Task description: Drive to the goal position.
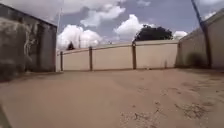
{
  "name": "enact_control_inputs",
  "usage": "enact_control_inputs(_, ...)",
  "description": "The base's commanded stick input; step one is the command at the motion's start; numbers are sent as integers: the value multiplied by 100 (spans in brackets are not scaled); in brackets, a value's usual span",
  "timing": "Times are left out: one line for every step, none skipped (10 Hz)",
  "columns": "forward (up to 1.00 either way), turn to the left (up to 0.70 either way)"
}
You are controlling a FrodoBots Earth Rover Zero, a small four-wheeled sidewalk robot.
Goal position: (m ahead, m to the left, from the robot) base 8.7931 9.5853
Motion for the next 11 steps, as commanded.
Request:
enact_control_inputs(58,14)
enact_control_inputs(60,15)
enact_control_inputs(60,15)
enact_control_inputs(60,15)
enact_control_inputs(60,15)
enact_control_inputs(60,15)
enact_control_inputs(60,15)
enact_control_inputs(60,15)
enact_control_inputs(57,14)
enact_control_inputs(31,78)
enact_control_inputs(28,71)
